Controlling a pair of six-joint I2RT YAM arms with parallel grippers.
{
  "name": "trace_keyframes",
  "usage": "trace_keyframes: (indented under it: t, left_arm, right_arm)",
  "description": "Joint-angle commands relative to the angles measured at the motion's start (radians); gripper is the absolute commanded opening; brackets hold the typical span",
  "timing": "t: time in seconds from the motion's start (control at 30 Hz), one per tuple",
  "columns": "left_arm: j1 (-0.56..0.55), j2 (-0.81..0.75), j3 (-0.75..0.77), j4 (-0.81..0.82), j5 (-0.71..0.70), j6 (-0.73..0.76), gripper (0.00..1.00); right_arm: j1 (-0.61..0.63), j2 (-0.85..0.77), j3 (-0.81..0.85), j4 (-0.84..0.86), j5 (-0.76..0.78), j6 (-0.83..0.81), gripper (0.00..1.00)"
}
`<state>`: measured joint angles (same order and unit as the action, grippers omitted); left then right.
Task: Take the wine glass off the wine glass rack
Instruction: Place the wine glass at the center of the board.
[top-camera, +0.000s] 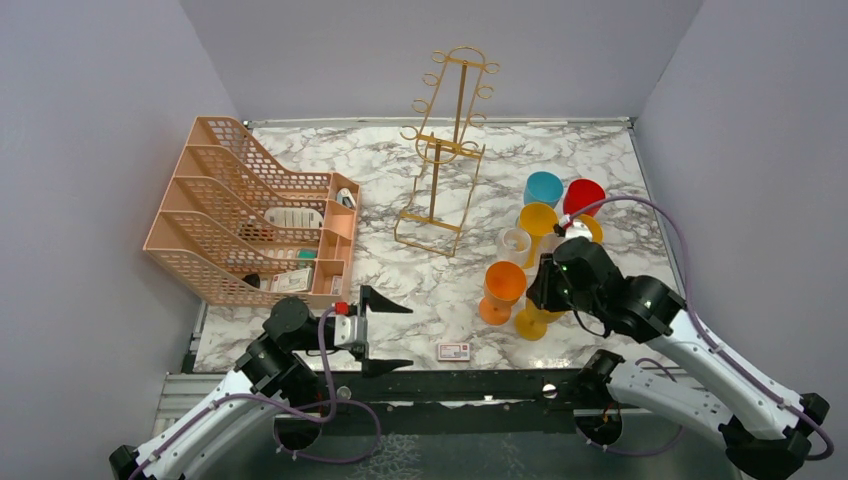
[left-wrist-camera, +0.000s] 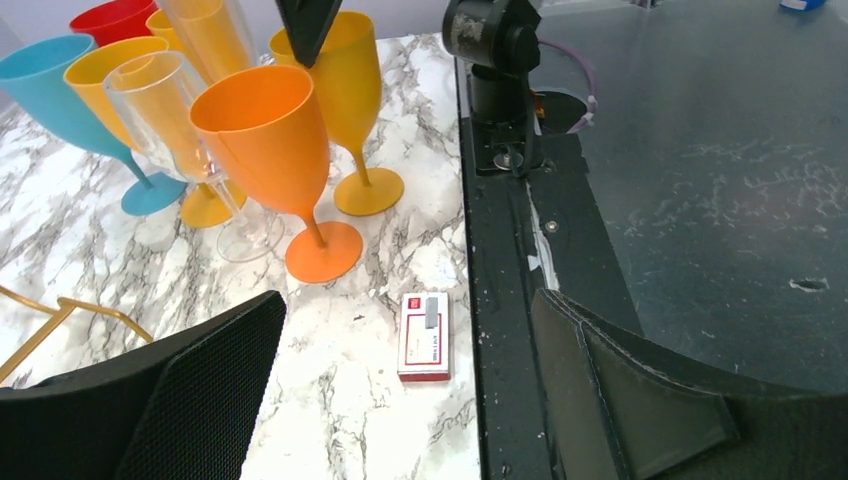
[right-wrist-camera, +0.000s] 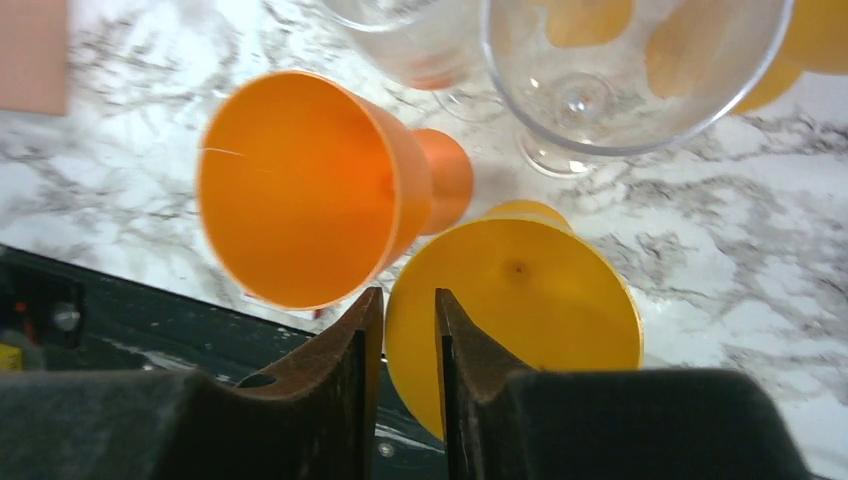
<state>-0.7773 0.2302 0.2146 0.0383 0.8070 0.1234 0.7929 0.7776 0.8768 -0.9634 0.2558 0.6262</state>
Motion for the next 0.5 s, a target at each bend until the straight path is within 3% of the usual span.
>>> trace_keyframes:
  t: [0.0, 0.33, 0.47]
  left_arm:
    - [0.003, 0.038, 0.008, 0.028, -0.143, -0.084, 0.99]
    - [0.003, 0.125, 0.103, -0.019, -0.282, -0.107, 0.99]
    - [0.003, 0.151, 0.165, -0.024, -0.437, -0.13, 0.99]
  right_arm:
    - [0.004, -0.072, -0.002, 0.141, -0.081, -0.045, 0.3]
    - [0.004, -0.148, 0.055, 0.308, 0.04, -0.148, 0.36]
    - [0.004, -0.198, 0.035, 0.451, 0.073, -0.226, 0.56]
